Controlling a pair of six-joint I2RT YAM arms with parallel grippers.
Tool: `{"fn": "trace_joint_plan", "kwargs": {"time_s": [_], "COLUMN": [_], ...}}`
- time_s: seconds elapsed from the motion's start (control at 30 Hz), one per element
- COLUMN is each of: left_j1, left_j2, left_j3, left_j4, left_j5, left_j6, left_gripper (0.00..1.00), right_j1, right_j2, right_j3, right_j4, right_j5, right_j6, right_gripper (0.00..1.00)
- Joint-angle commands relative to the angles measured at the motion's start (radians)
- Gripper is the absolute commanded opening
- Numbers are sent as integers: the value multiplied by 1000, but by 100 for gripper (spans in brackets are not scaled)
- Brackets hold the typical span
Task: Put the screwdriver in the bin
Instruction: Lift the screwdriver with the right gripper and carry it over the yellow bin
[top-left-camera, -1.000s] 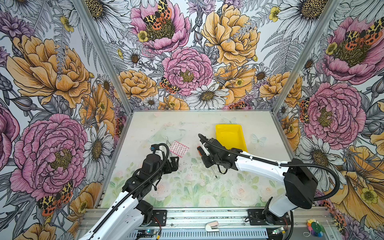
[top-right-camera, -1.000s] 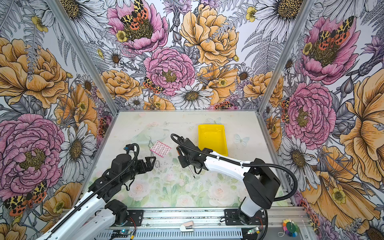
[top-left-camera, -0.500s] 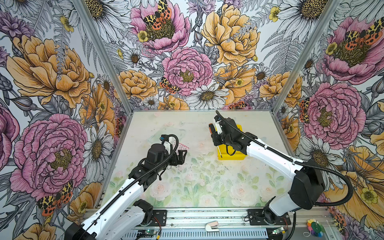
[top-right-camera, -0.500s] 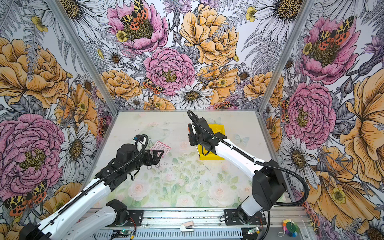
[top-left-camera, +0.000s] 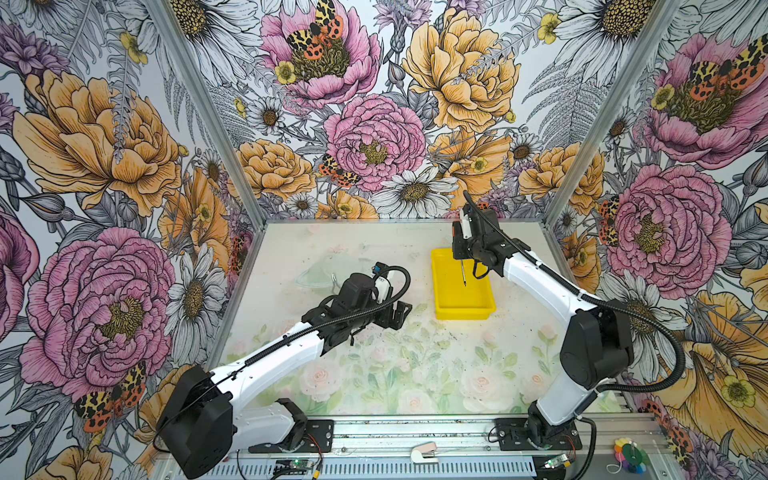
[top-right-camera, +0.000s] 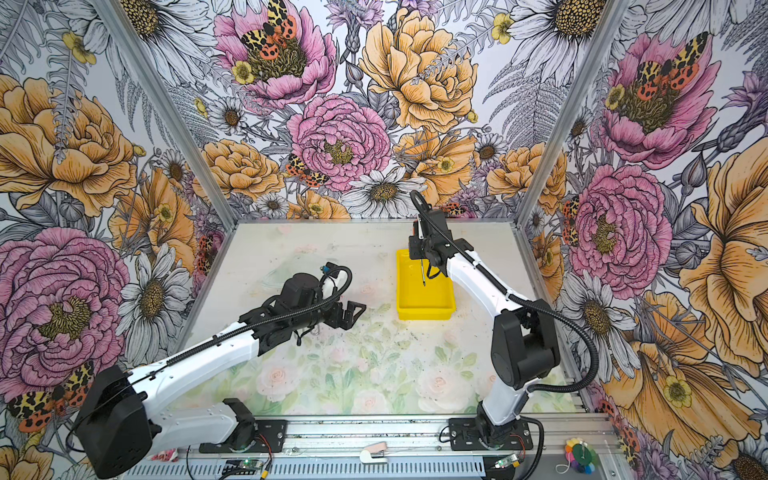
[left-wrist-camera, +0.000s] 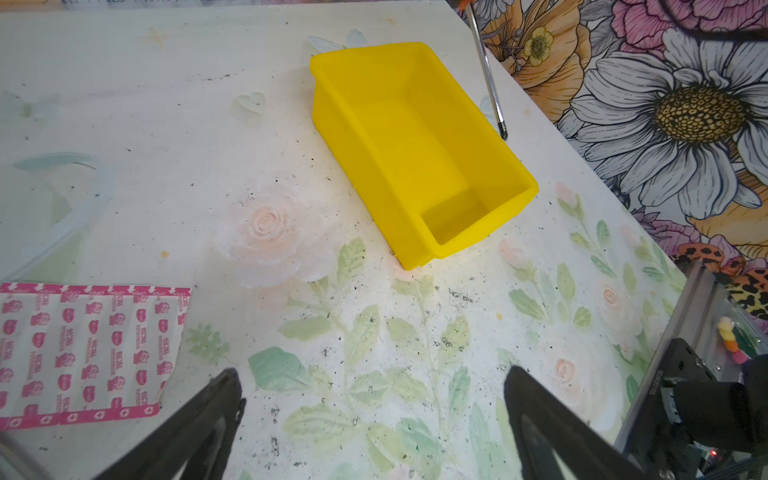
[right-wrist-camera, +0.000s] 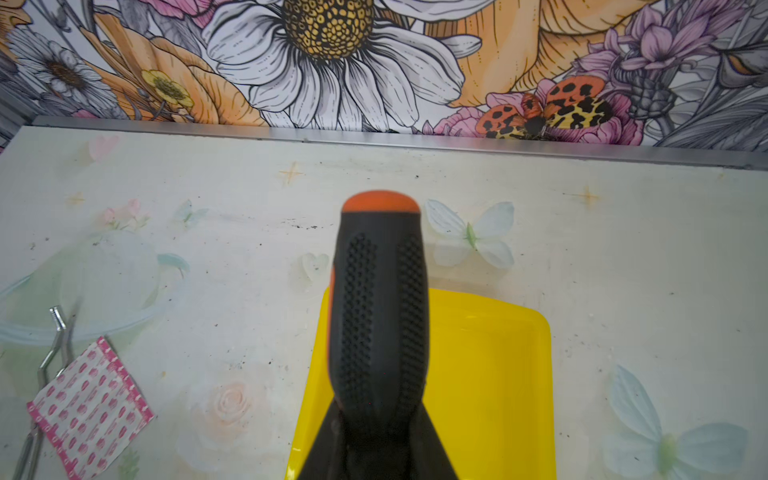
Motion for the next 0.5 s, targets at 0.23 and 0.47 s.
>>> {"fn": "trace_joint_plan", "kwargs": {"time_s": [0.23,0.47], "left_j1": [-111,-136], "left_j2": [95,118], "left_j3": [87,91], "left_j4": [66,76], "left_j5": [24,28], "left_j6": [14,-2], "left_gripper": [99,99], "right_j1": [-40,-42], "right_j2": [131,214], "right_j3": [65,90], "right_j4": [7,7], "right_j5": [-5,-5], "right_j6": [20,42], "right_gripper": [0,0]}}
